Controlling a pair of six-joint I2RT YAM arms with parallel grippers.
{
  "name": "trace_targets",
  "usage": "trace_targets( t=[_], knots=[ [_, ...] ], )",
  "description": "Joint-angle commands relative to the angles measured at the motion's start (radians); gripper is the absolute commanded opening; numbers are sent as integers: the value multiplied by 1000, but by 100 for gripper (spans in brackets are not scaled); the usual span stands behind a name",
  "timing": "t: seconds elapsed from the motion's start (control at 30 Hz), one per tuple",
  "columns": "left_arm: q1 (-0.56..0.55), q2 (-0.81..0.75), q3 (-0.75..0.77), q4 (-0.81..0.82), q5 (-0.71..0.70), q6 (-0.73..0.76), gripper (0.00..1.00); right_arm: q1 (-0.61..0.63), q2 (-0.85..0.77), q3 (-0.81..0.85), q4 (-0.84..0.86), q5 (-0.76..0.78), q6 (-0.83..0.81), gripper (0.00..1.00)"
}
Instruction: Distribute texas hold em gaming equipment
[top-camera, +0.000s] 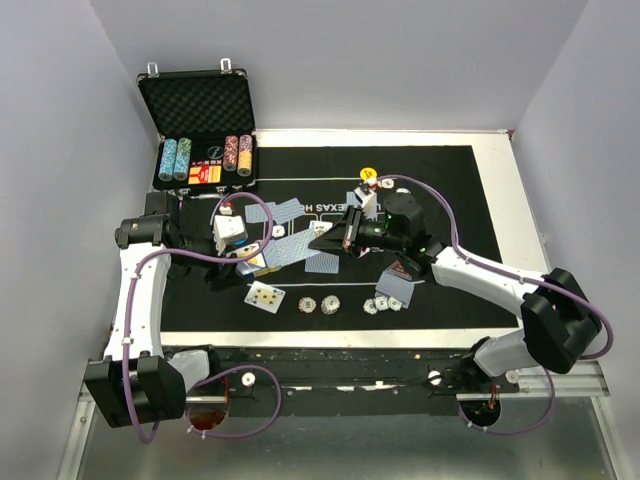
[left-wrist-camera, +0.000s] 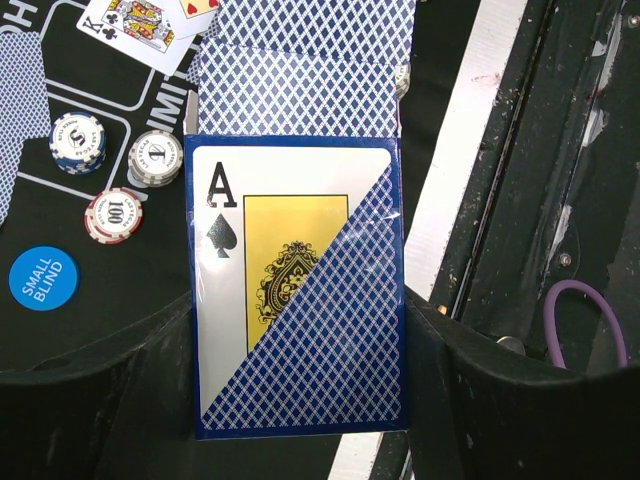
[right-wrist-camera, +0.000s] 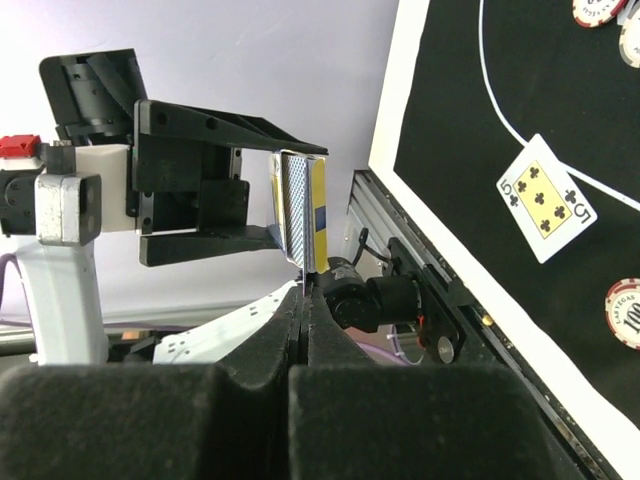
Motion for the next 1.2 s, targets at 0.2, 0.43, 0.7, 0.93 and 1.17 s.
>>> trace_targets(
  t=[0.2, 0.43, 0.7, 0.93, 1.17],
  knots=[
    [-4, -6, 20, -274, 61, 7, 0, -67, -80, -73, 77, -40, 50, 1],
    [-4, -9, 26, -274, 61, 5, 0, -133, -135, -124, -12, -25, -12, 1],
    [-1, 9, 13, -267, 59, 5, 0, -133, 33, -150, -103, 87, -178, 1],
    [34, 41, -15, -184, 26, -33, 0, -130, 225, -114, -40, 185, -252, 1],
    [77, 64, -121, 14, -71, -123, 0, -112, 316, -72, -47, 273, -292, 1]
  ],
)
